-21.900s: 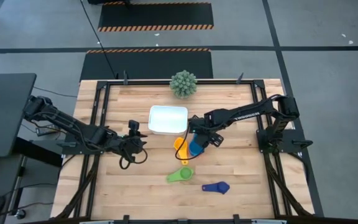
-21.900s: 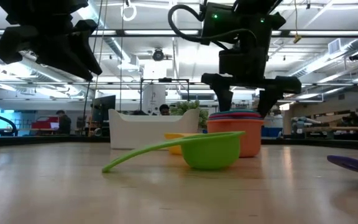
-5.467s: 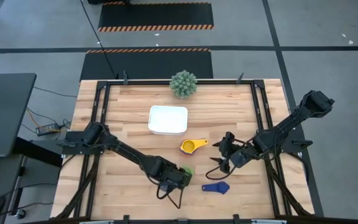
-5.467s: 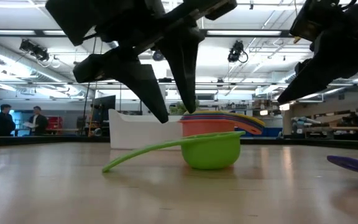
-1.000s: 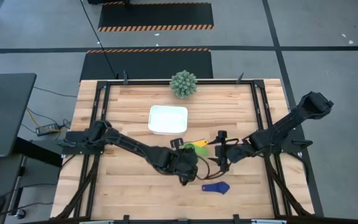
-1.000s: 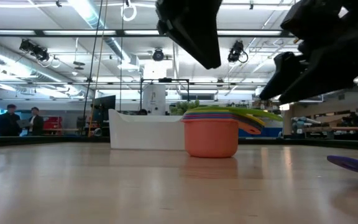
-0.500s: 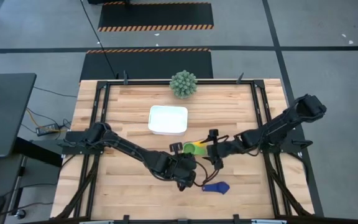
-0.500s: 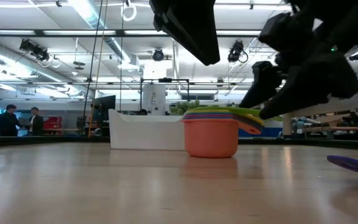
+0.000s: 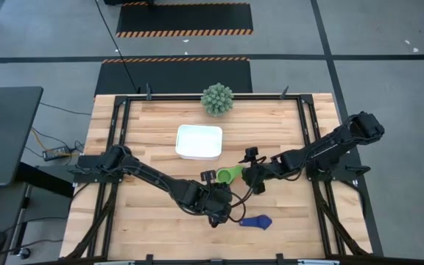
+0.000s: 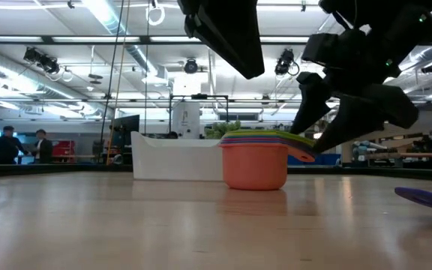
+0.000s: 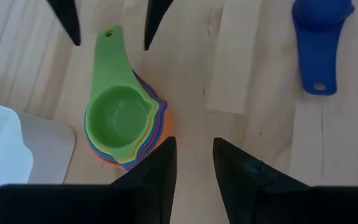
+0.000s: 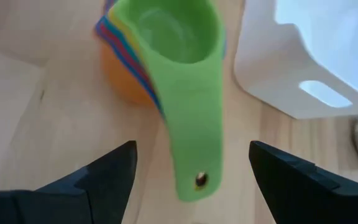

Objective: Nest measuring cups in basket
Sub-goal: Stack the blue nesting cup on the green nesting cup

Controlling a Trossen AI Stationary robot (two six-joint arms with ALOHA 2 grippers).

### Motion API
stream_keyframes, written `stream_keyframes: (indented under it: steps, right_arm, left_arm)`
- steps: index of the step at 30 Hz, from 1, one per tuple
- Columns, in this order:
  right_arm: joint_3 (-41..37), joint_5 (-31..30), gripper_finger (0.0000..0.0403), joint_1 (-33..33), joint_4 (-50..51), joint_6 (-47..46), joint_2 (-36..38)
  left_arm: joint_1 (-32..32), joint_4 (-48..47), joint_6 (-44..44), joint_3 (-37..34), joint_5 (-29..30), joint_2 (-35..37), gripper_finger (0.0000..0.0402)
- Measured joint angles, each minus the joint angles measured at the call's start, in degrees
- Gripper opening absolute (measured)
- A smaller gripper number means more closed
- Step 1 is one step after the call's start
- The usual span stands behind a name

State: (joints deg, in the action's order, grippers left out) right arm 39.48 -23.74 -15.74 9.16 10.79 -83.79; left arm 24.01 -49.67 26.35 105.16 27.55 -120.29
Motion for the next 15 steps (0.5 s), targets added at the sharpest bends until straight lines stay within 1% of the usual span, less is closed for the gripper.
stream_keyframes:
  steps: [2, 6, 9, 11, 15]
  right_arm:
    - [0.00, 0.56, 0.0316, 0.68, 0.49, 0.47, 0.30]
    - [0.00, -0.19, 0.0315, 2.96, 0.82, 1.18, 0.39]
    - [-0.01, 5.17, 0.0315, 3.84, 1.05, 0.93, 0.43]
    - [-0.02, 6.83, 0.0315, 3.79, 1.01, -0.19, 0.46]
    - [-0.02, 5.21, 0.0315, 2.57, 5.80, -3.66, 2.50]
  left_arm:
    - [-0.02, 0.04, -0.01, 0.00, 0.00, 0.00, 0.0112]
    - [-0.04, 0.15, -0.02, 0.00, 0.00, 0.02, 0.0112]
    - [-0.02, 0.04, -0.12, 0.00, 0.00, 0.02, 0.0112]
    - [0.26, 0.01, -1.49, 0.00, 0.02, 0.02, 0.0112]
    - [0.91, -0.04, -4.42, -0.07, 2.68, 0.02, 0.0112]
